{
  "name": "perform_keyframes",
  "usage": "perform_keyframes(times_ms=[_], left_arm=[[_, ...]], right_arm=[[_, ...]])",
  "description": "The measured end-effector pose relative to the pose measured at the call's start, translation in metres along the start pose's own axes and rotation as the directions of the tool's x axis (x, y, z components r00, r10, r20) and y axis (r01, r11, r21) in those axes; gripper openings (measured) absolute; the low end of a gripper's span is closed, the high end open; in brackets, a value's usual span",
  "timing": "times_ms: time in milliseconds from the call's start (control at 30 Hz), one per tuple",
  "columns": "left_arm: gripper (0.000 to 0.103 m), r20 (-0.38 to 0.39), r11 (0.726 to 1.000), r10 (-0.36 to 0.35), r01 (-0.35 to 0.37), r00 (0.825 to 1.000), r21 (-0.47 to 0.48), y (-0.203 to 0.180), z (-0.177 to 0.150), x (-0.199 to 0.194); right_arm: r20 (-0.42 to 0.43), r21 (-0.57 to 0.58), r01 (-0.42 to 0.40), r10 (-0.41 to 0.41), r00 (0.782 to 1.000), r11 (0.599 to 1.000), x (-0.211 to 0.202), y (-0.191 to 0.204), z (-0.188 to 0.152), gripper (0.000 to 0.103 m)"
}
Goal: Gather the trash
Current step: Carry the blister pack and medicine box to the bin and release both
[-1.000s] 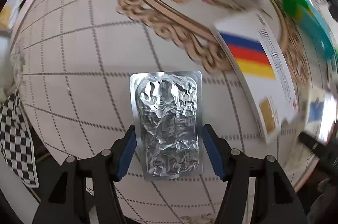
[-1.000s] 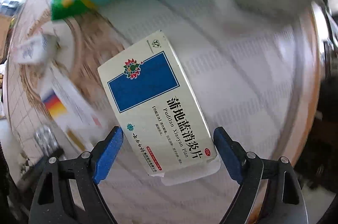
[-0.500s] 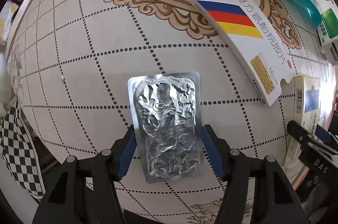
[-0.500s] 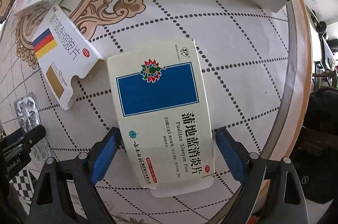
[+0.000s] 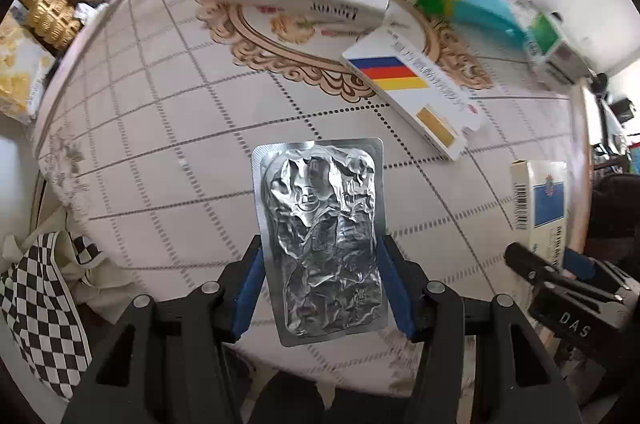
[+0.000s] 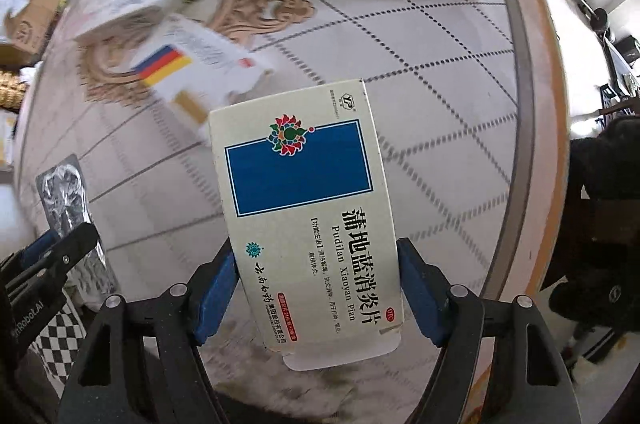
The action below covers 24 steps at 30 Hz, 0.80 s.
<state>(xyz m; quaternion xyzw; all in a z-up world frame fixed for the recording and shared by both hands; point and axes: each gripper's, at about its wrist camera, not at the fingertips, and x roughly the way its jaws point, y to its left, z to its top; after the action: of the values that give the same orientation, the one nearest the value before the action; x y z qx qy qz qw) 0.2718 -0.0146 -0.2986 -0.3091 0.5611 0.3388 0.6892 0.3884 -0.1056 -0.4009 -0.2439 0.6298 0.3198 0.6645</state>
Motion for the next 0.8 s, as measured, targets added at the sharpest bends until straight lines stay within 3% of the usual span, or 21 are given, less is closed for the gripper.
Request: perform_keyframes(times_ms=[167, 233, 267, 433, 600, 800], left_arm=[[0.052, 0.076, 0.998, -0.057, 0.054, 0.996, 0.034, 0.045, -0.053, -0.044], [0.052, 0.087, 0.997, -0.074, 0.07, 0.993, 0.044, 0.062, -0.081, -0.05], [0.052, 0.085, 0.996, -0.084, 0.08, 0.993, 0.046, 0.071, -0.094, -0.05], [0.052, 0.013, 0.992, -0.121, 0.121, 0.993, 0.023, 0.111, -0.156, -0.034], [0.052, -0.111, 0.992, -0.127, 0.124, 0.986, -0.038, 0.146, -0.212, 0.026], [0.052, -0.251, 0.973, -0.193, 0.151, 0.949, -0.176, 0.182, -0.243, 0.164]], right_arm=[[0.059, 0.019, -0.033, 0.032, 0.998, 0.999, -0.038, 0.029, -0.059, 0.077], [0.065, 0.027, -0.063, 0.061, 0.996, 0.998, -0.056, 0.007, -0.075, 0.078], [0.065, 0.031, -0.076, 0.074, 0.995, 0.997, -0.059, 0.018, -0.09, 0.078], [-0.042, 0.057, -0.103, 0.106, 0.993, 0.993, -0.029, 0.052, -0.173, 0.078], [-0.156, 0.028, -0.046, 0.05, 0.987, 0.999, 0.042, 0.074, -0.238, 0.077], [-0.227, 0.051, -0.038, 0.049, 0.973, 0.998, 0.166, 0.075, -0.267, 0.077]])
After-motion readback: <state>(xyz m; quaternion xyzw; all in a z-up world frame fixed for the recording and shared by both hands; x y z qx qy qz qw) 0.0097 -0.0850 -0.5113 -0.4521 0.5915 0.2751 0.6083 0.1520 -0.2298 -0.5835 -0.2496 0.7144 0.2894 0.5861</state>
